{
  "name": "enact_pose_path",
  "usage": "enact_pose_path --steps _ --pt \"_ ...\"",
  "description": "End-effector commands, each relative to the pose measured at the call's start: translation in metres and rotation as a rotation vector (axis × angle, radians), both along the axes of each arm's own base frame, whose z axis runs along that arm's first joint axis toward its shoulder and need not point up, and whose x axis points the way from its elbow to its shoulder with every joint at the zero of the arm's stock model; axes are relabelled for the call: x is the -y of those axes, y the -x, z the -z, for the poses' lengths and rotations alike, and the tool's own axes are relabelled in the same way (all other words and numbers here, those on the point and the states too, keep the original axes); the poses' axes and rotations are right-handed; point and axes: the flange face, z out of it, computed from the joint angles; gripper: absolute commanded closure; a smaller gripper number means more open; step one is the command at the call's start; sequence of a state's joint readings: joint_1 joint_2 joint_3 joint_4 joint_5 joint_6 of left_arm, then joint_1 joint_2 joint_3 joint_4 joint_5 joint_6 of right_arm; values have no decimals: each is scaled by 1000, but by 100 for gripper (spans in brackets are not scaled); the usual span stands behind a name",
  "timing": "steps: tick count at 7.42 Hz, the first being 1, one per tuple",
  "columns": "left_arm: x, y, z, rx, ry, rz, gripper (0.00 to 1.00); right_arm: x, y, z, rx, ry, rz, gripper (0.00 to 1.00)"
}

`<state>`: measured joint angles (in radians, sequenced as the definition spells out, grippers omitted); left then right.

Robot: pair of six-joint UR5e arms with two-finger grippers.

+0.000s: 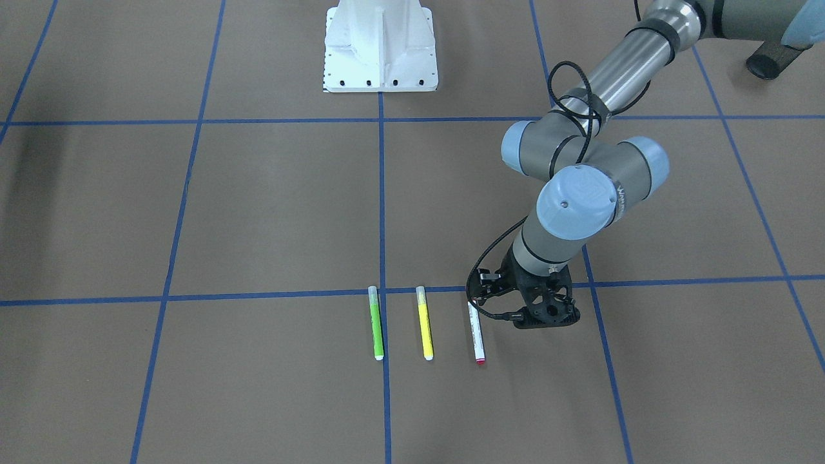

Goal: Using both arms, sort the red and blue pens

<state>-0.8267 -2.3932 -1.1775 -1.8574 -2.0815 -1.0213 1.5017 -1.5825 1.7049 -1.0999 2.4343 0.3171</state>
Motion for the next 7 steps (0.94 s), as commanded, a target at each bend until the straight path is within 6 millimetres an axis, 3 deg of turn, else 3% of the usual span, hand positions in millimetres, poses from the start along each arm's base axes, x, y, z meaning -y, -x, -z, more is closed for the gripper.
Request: enact_pose_path --steps 1,2,4,7 --pt "6 -25 9 16 6 -22 17 1 4 3 2 -2 6 0" --pt "8 -29 7 22 9 -27 25 2 8 5 1 -7 13 0" --pt "18 -42 17 35 -4 -53 29 6 17 10 1 -10 24 0" --pt "22 -43 -1 82 -74 -90 30 6 18 9 1 -9 27 0"
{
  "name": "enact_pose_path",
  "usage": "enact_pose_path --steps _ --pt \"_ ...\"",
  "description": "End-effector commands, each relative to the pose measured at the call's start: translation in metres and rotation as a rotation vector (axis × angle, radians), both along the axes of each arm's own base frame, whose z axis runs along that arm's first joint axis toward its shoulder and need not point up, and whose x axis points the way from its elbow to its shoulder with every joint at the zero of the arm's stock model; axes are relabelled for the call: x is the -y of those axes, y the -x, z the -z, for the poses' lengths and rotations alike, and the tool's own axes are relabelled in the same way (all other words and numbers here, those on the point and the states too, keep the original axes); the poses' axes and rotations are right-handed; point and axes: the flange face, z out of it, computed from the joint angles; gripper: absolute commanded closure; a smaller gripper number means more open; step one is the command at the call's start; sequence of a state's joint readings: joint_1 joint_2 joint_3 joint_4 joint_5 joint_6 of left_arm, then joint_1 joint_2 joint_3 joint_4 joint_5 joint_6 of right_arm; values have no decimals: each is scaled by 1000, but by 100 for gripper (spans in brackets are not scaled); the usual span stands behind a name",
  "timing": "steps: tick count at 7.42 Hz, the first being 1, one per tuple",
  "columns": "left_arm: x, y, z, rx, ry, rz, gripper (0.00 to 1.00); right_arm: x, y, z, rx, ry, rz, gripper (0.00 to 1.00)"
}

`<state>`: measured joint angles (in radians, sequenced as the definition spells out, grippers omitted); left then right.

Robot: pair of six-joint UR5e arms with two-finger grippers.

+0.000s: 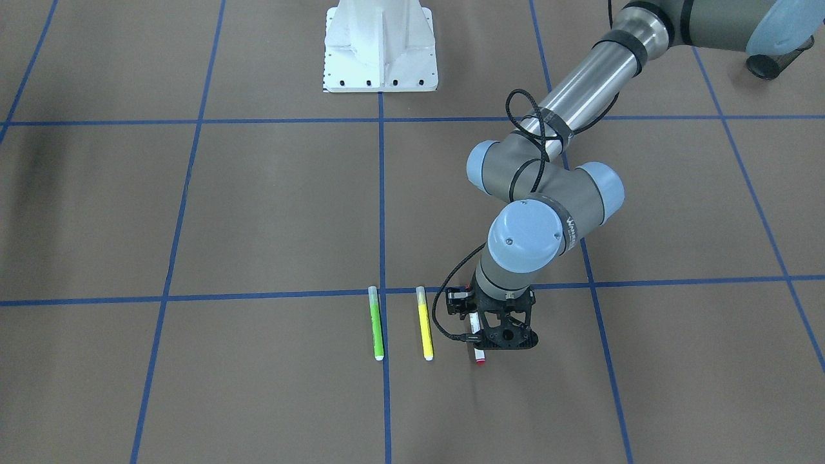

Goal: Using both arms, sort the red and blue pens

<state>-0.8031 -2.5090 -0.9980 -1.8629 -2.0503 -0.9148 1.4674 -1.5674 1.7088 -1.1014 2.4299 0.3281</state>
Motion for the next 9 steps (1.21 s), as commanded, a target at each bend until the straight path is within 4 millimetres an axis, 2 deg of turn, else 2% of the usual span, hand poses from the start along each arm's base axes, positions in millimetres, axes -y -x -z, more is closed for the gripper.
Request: enact_pose_path --steps 1,2,5,6,8,9 --pt "0 -5 -4 11 -26 -18 30 0 0 0 0 0 1 0" --pt "-5 -13 -6 13 -24 -29 32 0 0 0 0 0 1 0" --pt "-5 -18 -9 2 -36 -32 45 1 6 1 -1 -1 11 0" --pt "-4 -19 -10 4 -34 -32 54 0 6 0 -1 0 11 0" --pt "-4 -19 -9 3 -35 -32 87 0 6 0 -1 0 11 0" --pt "-5 -20 -10 4 -34 -33 95 0 6 0 -1 0 11 0"
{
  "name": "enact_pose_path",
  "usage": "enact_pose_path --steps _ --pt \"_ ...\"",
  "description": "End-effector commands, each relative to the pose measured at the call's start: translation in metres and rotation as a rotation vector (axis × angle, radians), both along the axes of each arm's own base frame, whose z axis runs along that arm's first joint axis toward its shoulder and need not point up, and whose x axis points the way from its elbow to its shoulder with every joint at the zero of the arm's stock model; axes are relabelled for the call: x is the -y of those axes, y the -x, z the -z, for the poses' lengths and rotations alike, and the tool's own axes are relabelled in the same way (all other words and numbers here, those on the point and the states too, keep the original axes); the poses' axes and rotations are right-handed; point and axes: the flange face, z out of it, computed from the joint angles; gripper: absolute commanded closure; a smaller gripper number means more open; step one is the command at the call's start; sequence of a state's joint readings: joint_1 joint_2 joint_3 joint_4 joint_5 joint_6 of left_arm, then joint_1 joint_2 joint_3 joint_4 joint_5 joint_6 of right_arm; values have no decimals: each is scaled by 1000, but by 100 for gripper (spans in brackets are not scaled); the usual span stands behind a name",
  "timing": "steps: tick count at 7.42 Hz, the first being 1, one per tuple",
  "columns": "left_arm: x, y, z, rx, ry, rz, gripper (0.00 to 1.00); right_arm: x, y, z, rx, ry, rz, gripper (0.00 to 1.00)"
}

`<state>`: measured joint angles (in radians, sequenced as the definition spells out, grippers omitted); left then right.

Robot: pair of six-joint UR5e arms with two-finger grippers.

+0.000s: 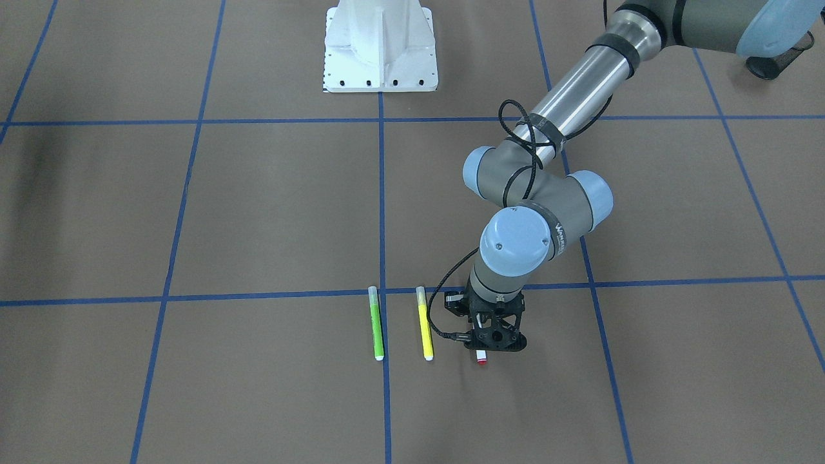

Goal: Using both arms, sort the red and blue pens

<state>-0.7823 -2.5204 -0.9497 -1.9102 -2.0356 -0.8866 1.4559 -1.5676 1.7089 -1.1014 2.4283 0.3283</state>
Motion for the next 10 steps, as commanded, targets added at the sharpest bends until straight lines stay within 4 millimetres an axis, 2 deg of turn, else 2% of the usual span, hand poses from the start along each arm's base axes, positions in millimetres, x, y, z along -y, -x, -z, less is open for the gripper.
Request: enact_pose_path --steps 1,2,3,4,5,6,7,8,9,10 --pt "0 -2 -3 5 5 -2 95 -1 0 -1 0 2 0 0" --pt "1 -1 0 1 4 0 100 -1 0 -1 0 2 0 0" --pt "2 0 5 -3 4 5 100 0 0 0 0 0 0 0" --pt "8 13 16 -20 -7 20 100 1 0 1 0 -1 0 0" --pt "5 29 35 -45 -19 34 100 5 0 5 -4 -9 -3 0" --pt "-18 54 26 -77 -17 65 100 8 4 7 -6 -12 0 0" --pt "-50 89 7 -111 -30 88 100 13 7 14 6 12 -24 0" --pt "-76 129 -3 -137 -58 109 100 17 10 21 15 30 -41 0" --pt "-107 172 -32 -139 -62 128 100 18 15 22 16 30 -35 0" --pt "-132 229 -52 -141 -67 173 100 22 24 27 17 33 -34 0"
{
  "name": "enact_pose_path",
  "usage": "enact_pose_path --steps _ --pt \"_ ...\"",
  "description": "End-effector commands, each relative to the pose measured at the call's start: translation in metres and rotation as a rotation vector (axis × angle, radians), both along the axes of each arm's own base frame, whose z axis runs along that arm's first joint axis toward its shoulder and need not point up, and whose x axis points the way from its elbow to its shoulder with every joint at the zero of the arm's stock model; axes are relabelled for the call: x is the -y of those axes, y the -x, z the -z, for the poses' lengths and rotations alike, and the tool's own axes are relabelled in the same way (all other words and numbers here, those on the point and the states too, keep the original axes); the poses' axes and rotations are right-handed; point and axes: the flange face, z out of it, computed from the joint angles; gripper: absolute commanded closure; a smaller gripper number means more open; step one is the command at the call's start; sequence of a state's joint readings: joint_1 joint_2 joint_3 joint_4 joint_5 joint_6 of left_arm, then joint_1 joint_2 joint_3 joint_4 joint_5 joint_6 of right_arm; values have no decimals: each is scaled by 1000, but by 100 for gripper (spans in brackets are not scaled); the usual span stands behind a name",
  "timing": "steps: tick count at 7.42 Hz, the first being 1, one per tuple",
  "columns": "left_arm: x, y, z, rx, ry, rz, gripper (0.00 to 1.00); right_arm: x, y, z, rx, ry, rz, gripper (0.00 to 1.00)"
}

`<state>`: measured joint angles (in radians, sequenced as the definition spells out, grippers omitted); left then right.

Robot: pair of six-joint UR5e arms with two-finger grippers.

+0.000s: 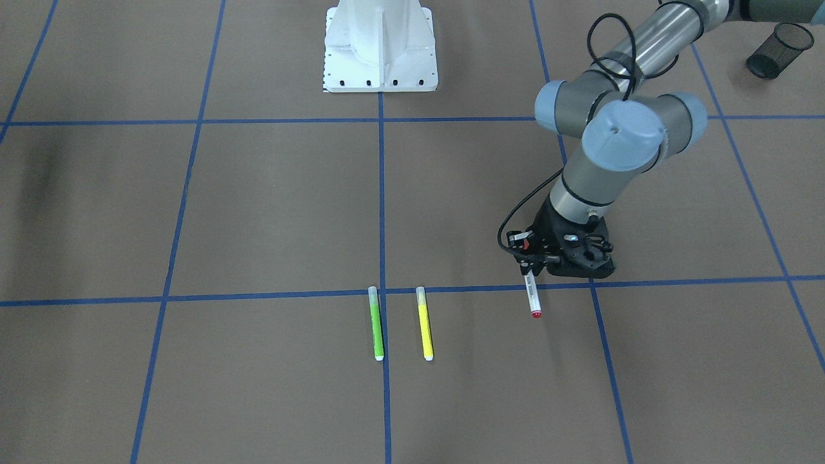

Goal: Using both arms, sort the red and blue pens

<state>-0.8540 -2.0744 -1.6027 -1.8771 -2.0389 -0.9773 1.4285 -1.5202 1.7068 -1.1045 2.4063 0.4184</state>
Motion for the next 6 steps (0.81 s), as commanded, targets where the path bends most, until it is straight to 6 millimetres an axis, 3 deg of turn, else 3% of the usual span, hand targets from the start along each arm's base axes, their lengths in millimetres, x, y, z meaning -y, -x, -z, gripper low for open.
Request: enact_pose_path --steps 1,2,4,5,6 --pt "-70 110 -47 9 -1 79 100 6 17 7 -1 21 -8 0" --pt "-93 152 -70 45 -15 146 100 7 24 7 -7 20 -1 0" --pt "-152 215 -158 80 -68 239 100 8 38 3 -21 24 14 0" --pt "-168 265 -196 104 -64 323 100 10 45 4 -18 35 17 0" --pt "-199 302 -242 108 -66 368 100 17 48 5 -17 38 20 0"
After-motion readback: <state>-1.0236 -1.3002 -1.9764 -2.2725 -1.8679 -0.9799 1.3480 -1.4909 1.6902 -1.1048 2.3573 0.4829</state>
